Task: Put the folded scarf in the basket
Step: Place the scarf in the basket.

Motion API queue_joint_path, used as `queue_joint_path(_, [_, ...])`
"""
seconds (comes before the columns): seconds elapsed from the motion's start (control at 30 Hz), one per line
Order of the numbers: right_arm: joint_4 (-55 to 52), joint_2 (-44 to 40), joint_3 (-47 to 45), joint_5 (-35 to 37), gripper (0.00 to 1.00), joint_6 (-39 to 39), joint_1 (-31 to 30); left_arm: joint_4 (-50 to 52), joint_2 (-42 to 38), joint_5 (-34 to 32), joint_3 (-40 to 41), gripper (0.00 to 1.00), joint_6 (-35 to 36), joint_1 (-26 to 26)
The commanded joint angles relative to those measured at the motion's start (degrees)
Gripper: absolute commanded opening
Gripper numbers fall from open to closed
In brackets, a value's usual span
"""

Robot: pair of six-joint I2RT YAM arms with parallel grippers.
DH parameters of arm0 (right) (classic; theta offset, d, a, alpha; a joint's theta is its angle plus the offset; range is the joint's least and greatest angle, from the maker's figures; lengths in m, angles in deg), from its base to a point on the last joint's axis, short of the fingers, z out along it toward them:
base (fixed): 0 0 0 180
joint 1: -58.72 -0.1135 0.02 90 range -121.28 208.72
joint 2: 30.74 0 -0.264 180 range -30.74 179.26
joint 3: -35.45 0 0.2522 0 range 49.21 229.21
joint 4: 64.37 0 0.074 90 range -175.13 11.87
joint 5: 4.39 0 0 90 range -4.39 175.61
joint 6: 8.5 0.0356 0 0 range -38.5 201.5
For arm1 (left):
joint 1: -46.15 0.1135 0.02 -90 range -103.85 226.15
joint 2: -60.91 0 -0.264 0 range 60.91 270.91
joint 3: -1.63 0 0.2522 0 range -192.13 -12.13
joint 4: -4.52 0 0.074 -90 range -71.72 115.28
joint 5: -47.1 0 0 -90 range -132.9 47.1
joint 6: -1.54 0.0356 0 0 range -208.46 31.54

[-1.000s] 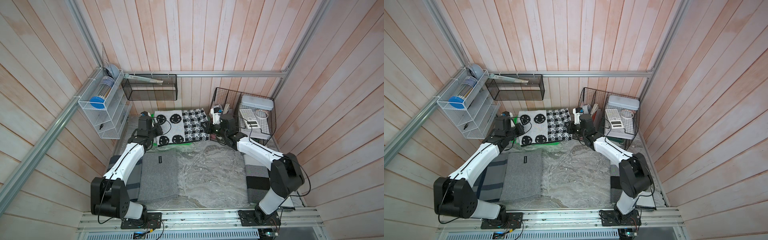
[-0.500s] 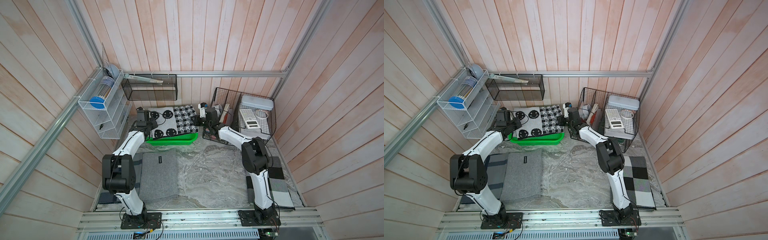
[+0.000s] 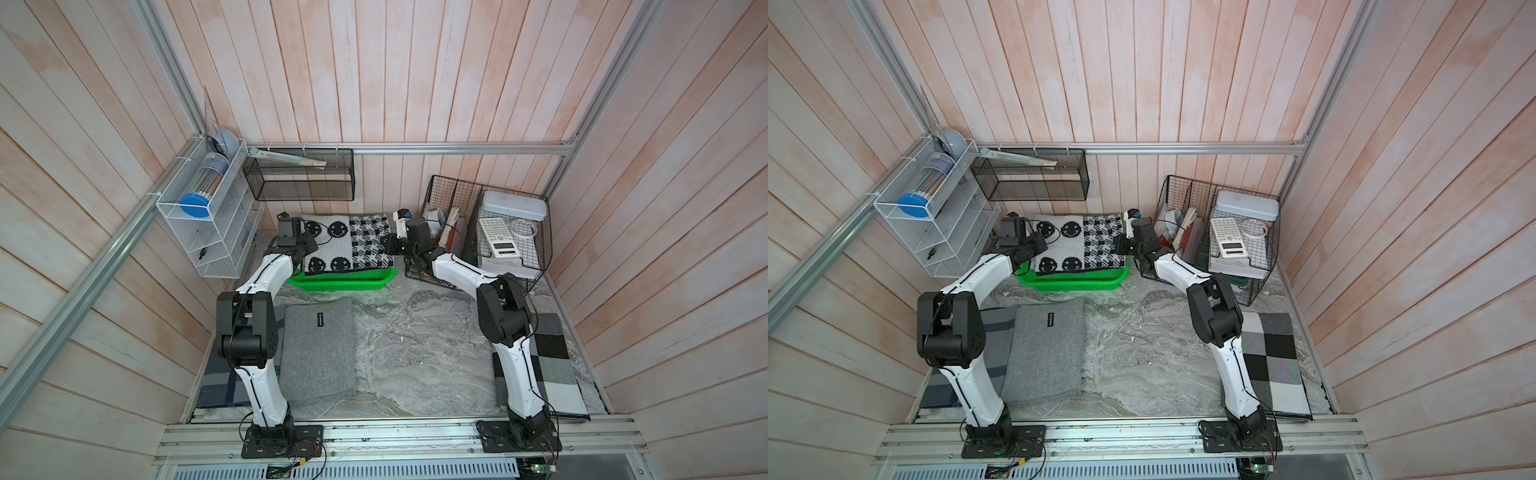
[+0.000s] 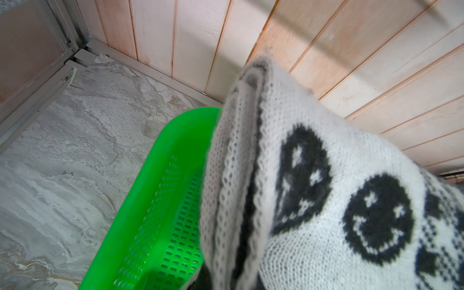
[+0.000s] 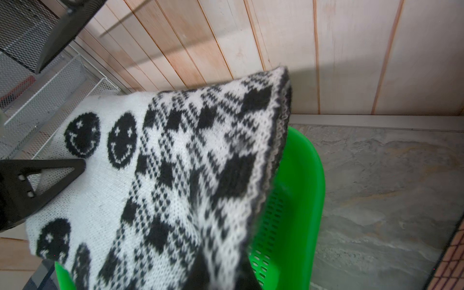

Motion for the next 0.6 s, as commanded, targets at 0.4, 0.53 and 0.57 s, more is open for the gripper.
queue_joint_path(0.4, [-4.3, 2.0, 2.6, 2.3, 0.31, -2.1, -0.1, -2.2, 1.1, -6.1, 0.2, 0.65, -2.1, 2.1])
queue_joint_path(0.53, [-5.4, 0.8, 2.4, 1.8, 0.58, -2.3, -0.2, -1.5, -0.8, -4.1, -0.2, 0.84, -3.2, 2.1])
queue_joint_path(0.57, [-5.3, 0.1, 1.8, 1.7, 0.62, -2.4, -0.4, -1.1, -1.3, -3.9, -0.5, 0.87, -3.6, 2.1])
